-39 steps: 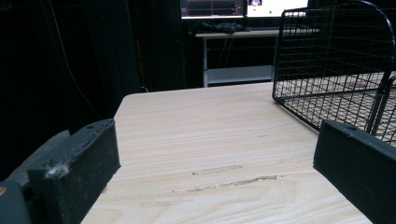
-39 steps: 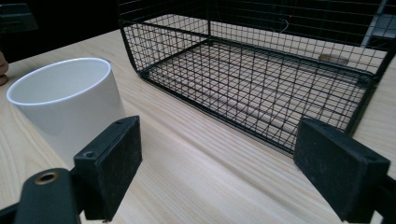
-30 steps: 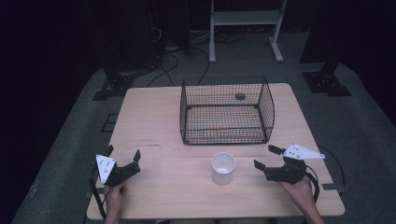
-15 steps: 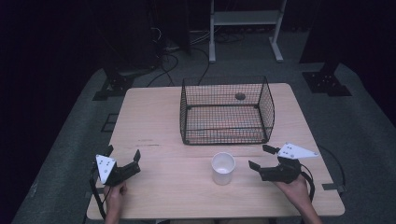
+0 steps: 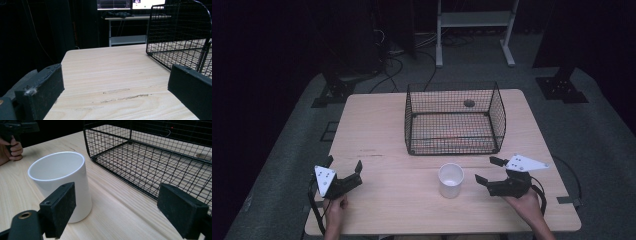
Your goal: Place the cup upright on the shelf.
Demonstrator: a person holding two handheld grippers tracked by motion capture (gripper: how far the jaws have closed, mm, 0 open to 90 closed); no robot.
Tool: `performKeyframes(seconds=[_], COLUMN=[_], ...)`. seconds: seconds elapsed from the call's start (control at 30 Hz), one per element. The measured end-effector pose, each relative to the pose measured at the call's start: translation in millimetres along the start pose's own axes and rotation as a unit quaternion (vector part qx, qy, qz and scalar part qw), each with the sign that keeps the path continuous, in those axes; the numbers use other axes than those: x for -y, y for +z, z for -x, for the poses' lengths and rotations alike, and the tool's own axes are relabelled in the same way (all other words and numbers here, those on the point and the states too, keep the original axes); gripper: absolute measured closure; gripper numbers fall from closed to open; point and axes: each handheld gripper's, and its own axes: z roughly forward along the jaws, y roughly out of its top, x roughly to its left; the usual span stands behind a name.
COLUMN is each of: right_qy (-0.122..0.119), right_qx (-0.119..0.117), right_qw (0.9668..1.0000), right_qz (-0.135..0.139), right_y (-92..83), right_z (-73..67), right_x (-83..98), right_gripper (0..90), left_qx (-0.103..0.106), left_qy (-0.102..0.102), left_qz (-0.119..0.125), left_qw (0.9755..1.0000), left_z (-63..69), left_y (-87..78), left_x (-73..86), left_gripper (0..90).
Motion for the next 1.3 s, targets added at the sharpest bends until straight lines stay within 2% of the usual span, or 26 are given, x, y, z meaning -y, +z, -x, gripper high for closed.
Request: performKeyframes(seconds=[0.23,0.9,1.3], right_qy=[-0.002,-0.018,-0.027], right_qx=[-0.008,-0.052,-0.064], right_qw=[1.0,0.9984,0.9973], right_qz=[-0.001,-0.011,-0.025], right_y=[0.4,7.4,16.0], right_z=[-4.4,-27.3,-39.9], right_x=[-0.1,2.2,0.4], right_gripper=[14.6,13.4,9.3], left_qx=[0.0,0.0,0.0], left_qy=[0.0,0.0,0.0], left_qz=[0.0,0.0,0.0], left_qw=[1.0,1.0,1.0], left_z=[0.1,0.1,0.1], left_y=[0.0,-0.1,-0.1], left_x=[0.0,0.0,0.0], left_gripper=[0.0,0.0,0.0])
